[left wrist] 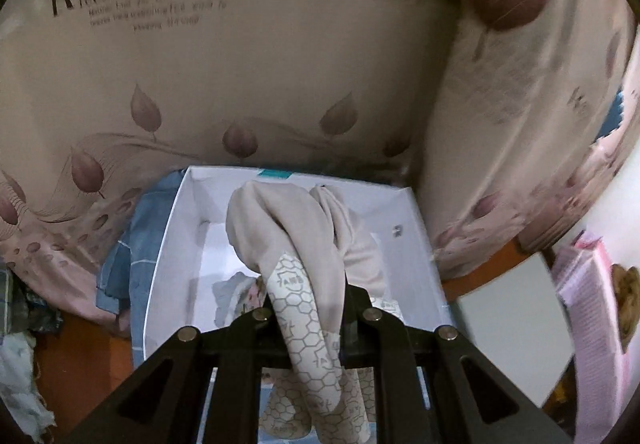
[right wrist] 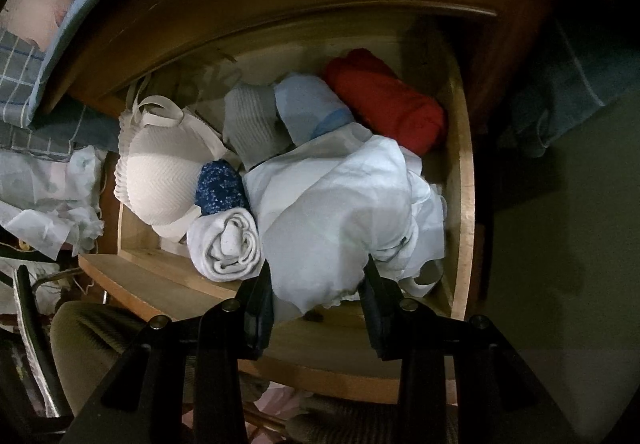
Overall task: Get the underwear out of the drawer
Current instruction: 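Carry the underwear with the left gripper up over the white XINCCI shoe box, then open the left gripper to drop the underwear into the shoe box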
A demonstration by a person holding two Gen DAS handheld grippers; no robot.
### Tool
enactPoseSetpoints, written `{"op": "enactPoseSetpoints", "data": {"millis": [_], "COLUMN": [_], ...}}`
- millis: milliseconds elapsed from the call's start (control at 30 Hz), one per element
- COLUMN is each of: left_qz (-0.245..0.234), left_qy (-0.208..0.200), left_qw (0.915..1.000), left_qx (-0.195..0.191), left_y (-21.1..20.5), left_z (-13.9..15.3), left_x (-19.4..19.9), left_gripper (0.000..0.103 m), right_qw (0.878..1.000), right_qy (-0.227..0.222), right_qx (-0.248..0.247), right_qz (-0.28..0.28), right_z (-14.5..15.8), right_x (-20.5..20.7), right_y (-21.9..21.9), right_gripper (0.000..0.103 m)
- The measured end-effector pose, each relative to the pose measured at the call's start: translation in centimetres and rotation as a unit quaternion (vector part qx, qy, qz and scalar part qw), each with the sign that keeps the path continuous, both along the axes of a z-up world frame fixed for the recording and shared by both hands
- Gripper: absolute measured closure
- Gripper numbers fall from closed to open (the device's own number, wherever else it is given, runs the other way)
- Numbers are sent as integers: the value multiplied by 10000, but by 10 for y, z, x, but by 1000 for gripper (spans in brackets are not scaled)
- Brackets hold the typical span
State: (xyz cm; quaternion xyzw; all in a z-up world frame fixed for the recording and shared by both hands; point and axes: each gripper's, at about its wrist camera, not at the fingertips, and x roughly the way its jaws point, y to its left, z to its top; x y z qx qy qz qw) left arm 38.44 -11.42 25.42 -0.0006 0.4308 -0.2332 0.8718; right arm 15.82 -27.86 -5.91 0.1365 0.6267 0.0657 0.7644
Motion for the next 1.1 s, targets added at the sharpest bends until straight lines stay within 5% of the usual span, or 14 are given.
{"op": "enactPoseSetpoints", "data": {"millis": [233,633,933,1100], "left_qz": [267,1007,1280,1384], "left_qy": [284,829,974,832], "left_qw": [9991,9910,9862,9858], "left_qx": [162,308,389,455], "left_y": [11,34,34,31], "left_z": [-59,-113,-117,-106], "left_x": [24,22,6,10], "left_gripper": [90,90,90,80], "right_qw": [10000,10000,10000,10000], "right_qy": [10,0,-29,-52], "right_qx": [18,26,-22,-45], "right_qz": [29,22,-2,-28], "right_z": [0,0,0,0], "right_x": [1,1,1,0], "right_y": [2,2,3,3], "right_gripper": [68,68,68,68]}}
